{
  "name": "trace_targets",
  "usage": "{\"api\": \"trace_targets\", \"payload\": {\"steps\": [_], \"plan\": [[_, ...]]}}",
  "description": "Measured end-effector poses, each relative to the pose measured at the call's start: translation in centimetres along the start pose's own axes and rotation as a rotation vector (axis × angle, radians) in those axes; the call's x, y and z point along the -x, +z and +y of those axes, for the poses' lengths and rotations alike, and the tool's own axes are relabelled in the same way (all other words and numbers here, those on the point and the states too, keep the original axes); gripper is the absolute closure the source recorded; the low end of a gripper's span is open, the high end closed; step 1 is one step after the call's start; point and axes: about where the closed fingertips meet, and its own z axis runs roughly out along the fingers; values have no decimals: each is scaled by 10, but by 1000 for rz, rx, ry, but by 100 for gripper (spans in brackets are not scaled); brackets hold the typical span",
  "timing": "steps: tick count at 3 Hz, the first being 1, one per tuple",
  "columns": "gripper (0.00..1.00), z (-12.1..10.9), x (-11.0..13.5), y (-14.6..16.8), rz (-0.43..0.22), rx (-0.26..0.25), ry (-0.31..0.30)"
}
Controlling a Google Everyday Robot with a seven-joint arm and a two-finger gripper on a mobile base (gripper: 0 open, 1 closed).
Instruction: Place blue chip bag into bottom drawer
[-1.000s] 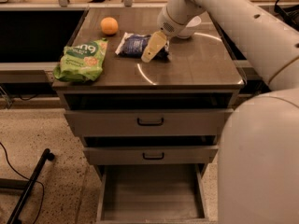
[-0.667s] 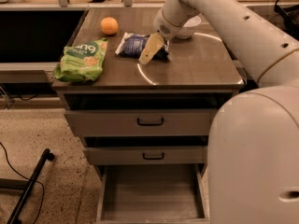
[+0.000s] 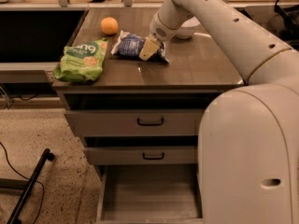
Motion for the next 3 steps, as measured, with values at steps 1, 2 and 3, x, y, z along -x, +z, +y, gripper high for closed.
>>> {"api": "trace_targets", "payload": {"steps": [1,2,3], "plan": [[66,2,0,6,4,16,0],[95,2,1,6,4,19,0],[100,1,3,2,4,19,0]]}}
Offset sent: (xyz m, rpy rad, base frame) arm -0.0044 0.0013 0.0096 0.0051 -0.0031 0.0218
